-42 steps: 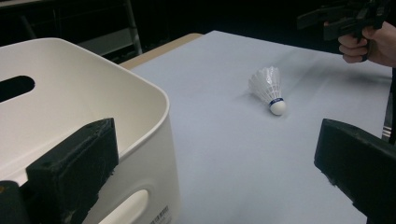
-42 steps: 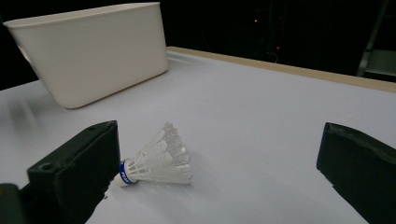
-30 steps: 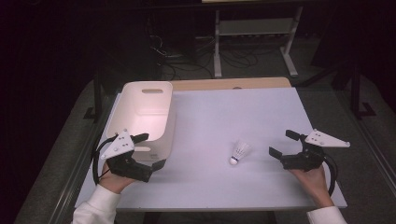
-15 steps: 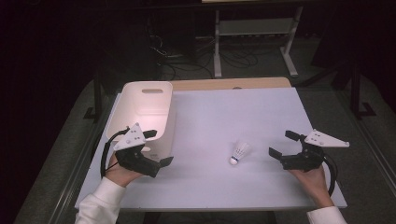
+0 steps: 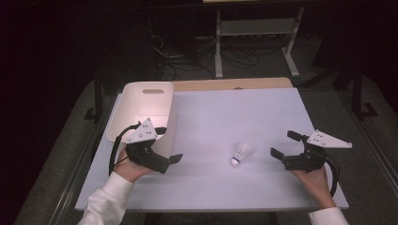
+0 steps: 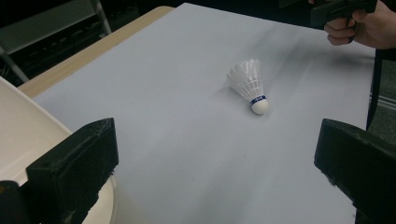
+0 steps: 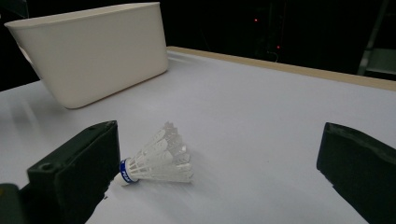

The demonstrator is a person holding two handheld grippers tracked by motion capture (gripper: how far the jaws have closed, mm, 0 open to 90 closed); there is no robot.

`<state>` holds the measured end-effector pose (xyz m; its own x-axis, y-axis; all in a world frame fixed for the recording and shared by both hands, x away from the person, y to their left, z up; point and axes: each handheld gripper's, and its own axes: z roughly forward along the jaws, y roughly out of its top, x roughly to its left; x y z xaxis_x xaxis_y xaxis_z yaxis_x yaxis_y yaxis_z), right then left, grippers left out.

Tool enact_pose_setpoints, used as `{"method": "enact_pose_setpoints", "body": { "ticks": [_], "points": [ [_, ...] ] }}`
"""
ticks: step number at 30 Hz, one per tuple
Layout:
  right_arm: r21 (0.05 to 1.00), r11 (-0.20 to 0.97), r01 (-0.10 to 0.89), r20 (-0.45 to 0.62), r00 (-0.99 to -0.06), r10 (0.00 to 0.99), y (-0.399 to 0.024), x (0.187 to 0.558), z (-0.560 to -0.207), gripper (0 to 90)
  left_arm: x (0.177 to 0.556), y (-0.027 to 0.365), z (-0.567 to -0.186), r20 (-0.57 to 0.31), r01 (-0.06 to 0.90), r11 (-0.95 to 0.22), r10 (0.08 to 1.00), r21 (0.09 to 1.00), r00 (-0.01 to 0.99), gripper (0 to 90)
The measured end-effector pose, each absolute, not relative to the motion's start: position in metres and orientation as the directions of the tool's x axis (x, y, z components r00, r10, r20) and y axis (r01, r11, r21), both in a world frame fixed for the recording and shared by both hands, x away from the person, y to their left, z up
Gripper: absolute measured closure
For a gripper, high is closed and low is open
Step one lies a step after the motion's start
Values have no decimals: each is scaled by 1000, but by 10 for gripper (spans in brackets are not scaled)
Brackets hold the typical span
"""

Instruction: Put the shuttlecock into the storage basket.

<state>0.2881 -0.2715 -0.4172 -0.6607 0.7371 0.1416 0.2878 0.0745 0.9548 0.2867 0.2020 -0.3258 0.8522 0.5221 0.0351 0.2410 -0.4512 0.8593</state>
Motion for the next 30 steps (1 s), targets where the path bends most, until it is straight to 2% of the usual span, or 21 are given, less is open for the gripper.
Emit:
{"method": "enact_pose_setpoints", "body": {
  "ticks": [30],
  "points": [
    [955,68,289,147,-659,738,-272,287,-417,0,310,149,-326,-20,305,-537,471,787,882,0]
  ]
}}
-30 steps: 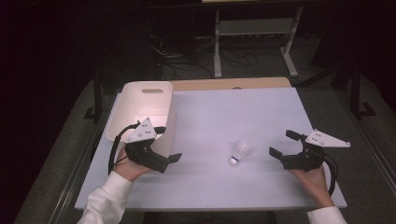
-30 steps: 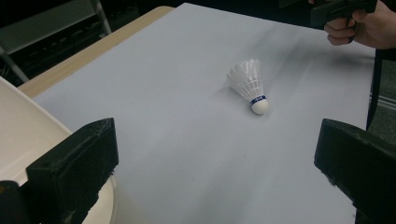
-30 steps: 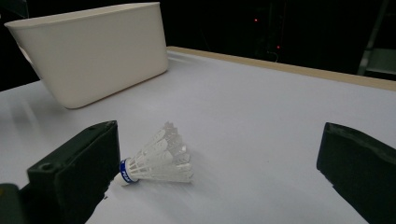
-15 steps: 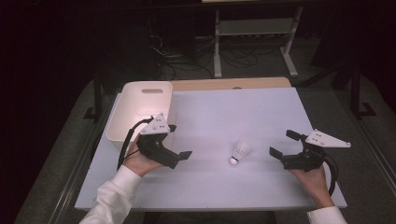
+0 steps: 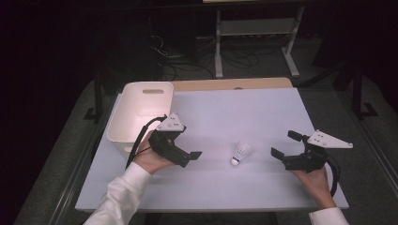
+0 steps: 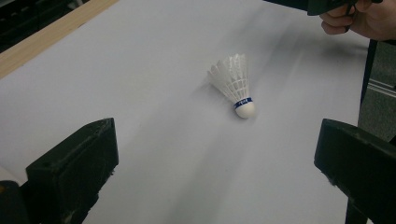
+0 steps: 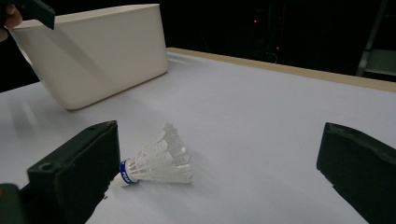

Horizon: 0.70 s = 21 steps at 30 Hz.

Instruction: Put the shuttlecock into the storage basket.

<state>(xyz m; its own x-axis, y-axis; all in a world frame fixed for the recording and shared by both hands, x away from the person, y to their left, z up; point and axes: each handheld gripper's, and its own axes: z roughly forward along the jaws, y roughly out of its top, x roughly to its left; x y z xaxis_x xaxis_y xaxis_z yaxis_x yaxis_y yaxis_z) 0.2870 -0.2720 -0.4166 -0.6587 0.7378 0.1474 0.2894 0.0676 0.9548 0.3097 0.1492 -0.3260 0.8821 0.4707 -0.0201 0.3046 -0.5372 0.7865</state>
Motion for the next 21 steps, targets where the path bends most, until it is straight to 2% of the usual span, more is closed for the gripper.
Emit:
{"method": "enact_pose_setpoints", "body": {
  "ticks": [21],
  "points": [
    [958,72,279,137,-660,739,-273,287,-416,0,322,123,-338,-71,348,-576,447,740,892,0]
  ]
}}
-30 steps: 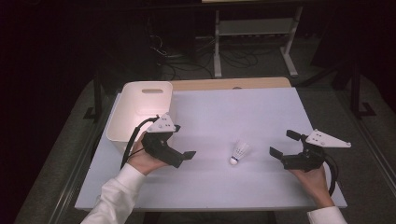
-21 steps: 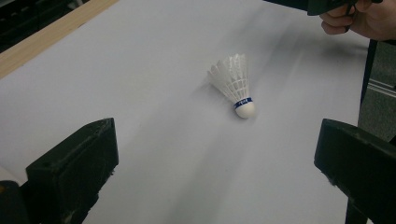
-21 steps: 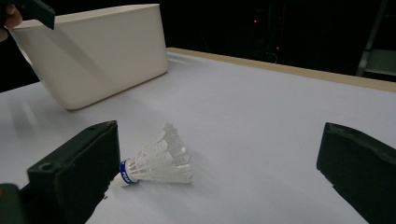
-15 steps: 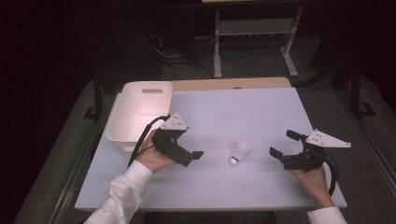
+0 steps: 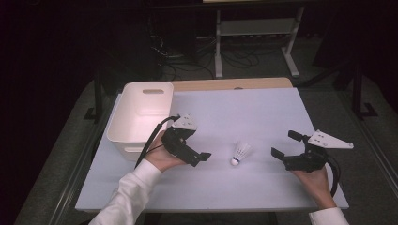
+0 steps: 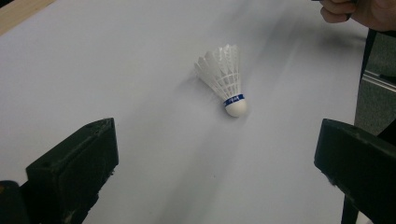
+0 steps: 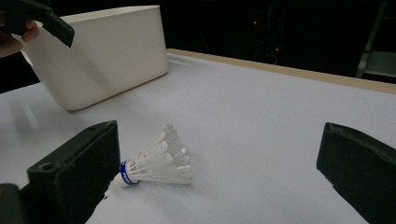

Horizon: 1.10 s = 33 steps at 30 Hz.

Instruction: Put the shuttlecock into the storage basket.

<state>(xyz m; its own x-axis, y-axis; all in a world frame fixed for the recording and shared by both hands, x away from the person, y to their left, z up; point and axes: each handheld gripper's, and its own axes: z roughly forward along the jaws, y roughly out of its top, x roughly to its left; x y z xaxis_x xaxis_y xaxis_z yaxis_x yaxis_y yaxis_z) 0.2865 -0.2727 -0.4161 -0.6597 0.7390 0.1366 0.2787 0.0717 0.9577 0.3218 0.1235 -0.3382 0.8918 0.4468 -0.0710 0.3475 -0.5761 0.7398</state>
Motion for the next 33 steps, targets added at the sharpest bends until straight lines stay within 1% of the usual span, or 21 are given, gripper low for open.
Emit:
{"method": "enact_pose_setpoints", "body": {
  "ticks": [7,8,9,12,13,15,19,25,30,33],
  "points": [
    [958,68,280,140,-660,738,-273,286,-416,0,326,114,-343,-76,357,-591,445,723,892,0],
    [958,64,281,144,-660,737,-273,286,-416,0,326,111,-344,-92,371,-578,453,727,887,0],
    [958,65,280,143,-659,738,-273,285,-416,0,327,110,-344,-81,361,-593,445,720,892,0],
    [958,64,281,144,-659,738,-273,285,-415,0,326,107,-346,-101,378,-578,453,723,886,0],
    [958,64,281,144,-659,738,-273,285,-415,0,328,107,-346,-83,362,-596,442,717,893,0],
    [957,63,282,146,-659,738,-273,285,-415,0,327,103,-349,-100,380,-591,450,712,887,0],
    [958,62,280,145,-659,738,-273,285,-415,0,327,99,-352,-107,388,-591,453,707,885,0],
    [958,63,280,144,-660,738,-273,285,-415,0,328,94,-355,-99,384,-609,447,694,889,0],
    [960,64,273,139,-661,737,-274,285,-415,0,327,86,-362,-119,403,-597,457,694,882,0],
    [960,64,271,138,-662,737,-274,285,-415,0,328,81,-365,-123,408,-613,451,677,884,0]
  ]
}}
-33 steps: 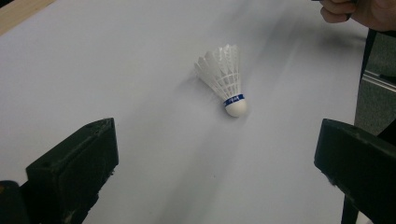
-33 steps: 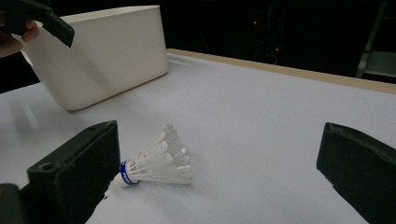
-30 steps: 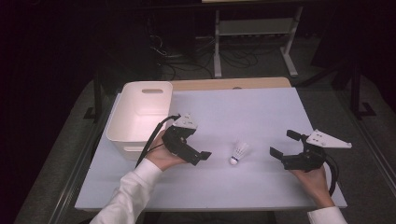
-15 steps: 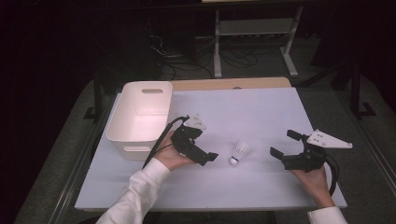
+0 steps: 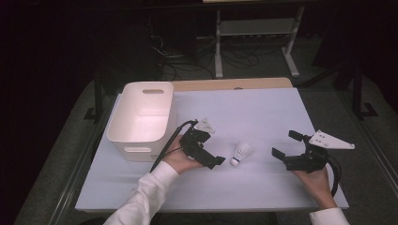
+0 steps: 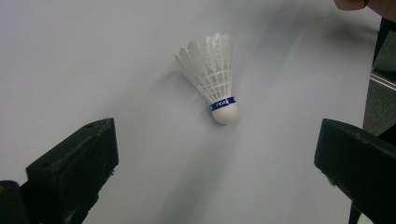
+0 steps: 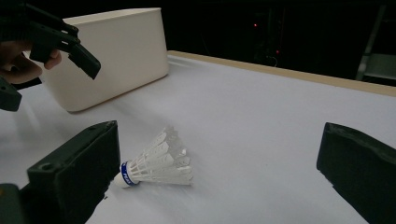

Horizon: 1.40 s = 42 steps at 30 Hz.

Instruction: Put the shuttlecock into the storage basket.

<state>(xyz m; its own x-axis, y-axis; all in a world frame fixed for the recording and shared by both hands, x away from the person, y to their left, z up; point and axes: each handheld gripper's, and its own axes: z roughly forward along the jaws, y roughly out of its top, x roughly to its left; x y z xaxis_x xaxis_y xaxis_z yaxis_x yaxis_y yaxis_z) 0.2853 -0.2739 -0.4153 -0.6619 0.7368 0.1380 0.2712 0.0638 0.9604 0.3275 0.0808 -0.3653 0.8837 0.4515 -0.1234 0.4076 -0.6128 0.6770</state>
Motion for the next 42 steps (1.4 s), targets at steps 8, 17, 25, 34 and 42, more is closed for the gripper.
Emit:
{"method": "enact_pose_setpoints", "body": {
  "ticks": [8,17,25,34,42],
  "points": [
    [961,64,268,136,-664,735,-274,285,-415,0,330,69,-376,-164,449,-611,464,652,870,0],
    [961,65,267,136,-666,733,-274,285,-415,0,337,63,-386,-214,500,-596,486,628,848,0],
    [961,63,271,140,-666,732,-275,285,-415,0,346,61,-393,-262,525,-600,472,604,842,0],
    [961,63,270,139,-667,732,-275,285,-415,0,355,58,-402,-309,539,-612,446,579,840,1],
    [961,62,269,140,-667,731,-275,285,-415,0,363,58,-407,-343,558,-600,443,573,828,52]
  ]
}}
